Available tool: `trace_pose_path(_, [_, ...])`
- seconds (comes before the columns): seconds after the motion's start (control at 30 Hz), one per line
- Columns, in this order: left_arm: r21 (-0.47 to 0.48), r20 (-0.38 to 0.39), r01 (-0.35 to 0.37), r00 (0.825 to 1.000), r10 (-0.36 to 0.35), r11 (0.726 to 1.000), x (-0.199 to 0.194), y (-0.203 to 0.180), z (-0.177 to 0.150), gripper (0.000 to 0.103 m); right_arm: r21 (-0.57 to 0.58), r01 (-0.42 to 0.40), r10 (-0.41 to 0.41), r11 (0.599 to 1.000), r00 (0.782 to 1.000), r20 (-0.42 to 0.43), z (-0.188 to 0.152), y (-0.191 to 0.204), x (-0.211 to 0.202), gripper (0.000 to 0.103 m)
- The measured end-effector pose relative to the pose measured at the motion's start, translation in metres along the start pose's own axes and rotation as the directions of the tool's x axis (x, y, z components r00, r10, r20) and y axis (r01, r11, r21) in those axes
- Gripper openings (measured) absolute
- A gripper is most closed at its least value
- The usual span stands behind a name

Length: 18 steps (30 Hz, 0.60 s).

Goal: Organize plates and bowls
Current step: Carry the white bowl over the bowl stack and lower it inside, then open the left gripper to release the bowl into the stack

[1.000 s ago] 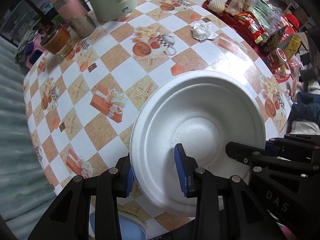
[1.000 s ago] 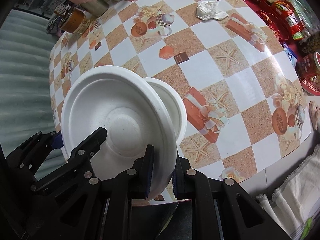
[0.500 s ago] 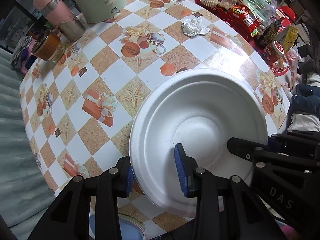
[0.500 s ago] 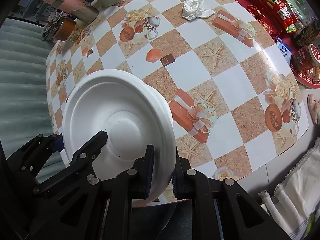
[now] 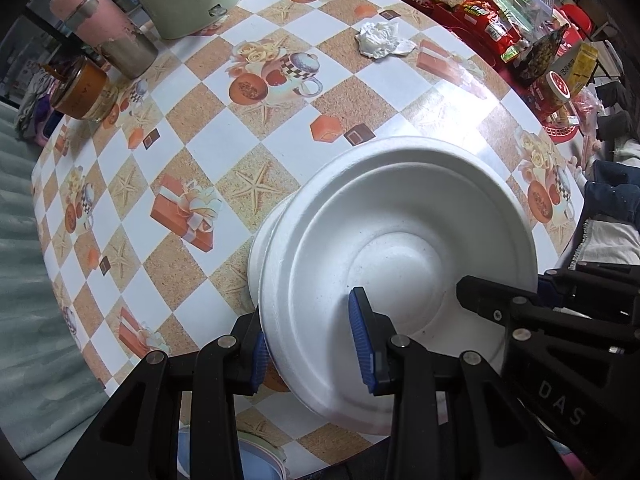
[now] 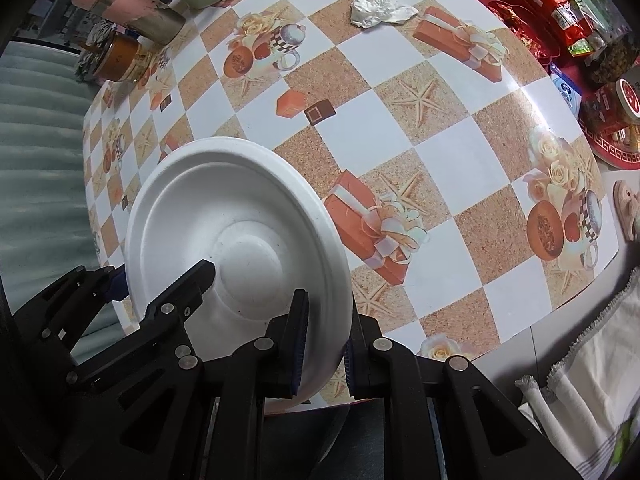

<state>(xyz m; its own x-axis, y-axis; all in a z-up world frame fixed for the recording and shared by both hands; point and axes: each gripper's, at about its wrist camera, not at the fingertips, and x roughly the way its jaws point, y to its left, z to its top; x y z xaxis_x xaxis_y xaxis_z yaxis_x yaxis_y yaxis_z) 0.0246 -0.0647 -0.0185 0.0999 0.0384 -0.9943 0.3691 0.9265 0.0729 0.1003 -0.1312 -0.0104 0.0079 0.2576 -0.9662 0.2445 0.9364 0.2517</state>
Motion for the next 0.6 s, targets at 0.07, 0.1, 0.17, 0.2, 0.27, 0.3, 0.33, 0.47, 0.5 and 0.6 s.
trace_pose_path(0.07, [-0.011,-0.009,0.002,1.000,-0.002,1.000,0.004,0.001,0.000,0.038,-0.004,0.006,-0.006,1.000,1.000,-0.011,0.001,0.000,0.004,0.018])
trace_pose_path(0.1, [-0.017,-0.013,0.003,1.000,-0.003,1.000,0.006,0.002,0.000,0.038,-0.008,0.010,-0.010,1.000,1.000,-0.016,0.002,0.001,0.006,0.018])
trace_pose_path(0.17, [-0.032,-0.021,0.007,1.000,-0.008,0.999,0.010,0.003,0.000,0.038,-0.016,0.019,-0.020,1.000,1.000,-0.024,0.004,0.002,0.009,0.018])
trace_pose_path(0.2, [-0.040,-0.025,0.010,1.000,-0.011,0.999,0.012,0.004,0.000,0.038,-0.022,0.026,-0.026,0.999,0.999,-0.026,0.006,0.004,0.011,0.018])
trace_pose_path(0.27, [-0.055,-0.032,0.017,0.999,-0.019,0.998,0.017,0.007,0.001,0.038,-0.034,0.038,-0.039,0.999,0.999,-0.030,0.009,0.006,0.014,0.018])
trace_pose_path(0.3, [-0.061,-0.035,0.020,0.999,-0.022,0.998,0.019,0.008,0.001,0.038,-0.039,0.045,-0.046,0.998,0.998,-0.033,0.011,0.007,0.017,0.018])
trace_pose_path(0.33, [-0.065,-0.039,0.025,0.999,-0.027,0.998,0.021,0.009,0.001,0.038,-0.043,0.051,-0.053,0.998,0.998,-0.037,0.013,0.007,0.019,0.018])
trace_pose_path(0.47, [-0.073,-0.038,0.031,0.999,-0.034,0.997,0.028,0.011,0.001,0.045,-0.054,0.049,-0.051,0.997,0.998,-0.043,0.017,0.007,0.024,0.018])
trace_pose_path(0.5, [-0.073,-0.034,0.022,0.999,-0.025,0.997,0.028,0.011,0.000,0.049,-0.055,0.047,-0.050,0.997,0.998,-0.046,0.019,0.008,0.026,0.018])
trace_pose_path(0.6, [-0.085,-0.014,0.017,1.000,-0.018,0.996,0.026,0.014,-0.001,0.060,-0.065,0.046,-0.049,0.997,0.998,-0.045,0.020,0.008,0.027,0.018])
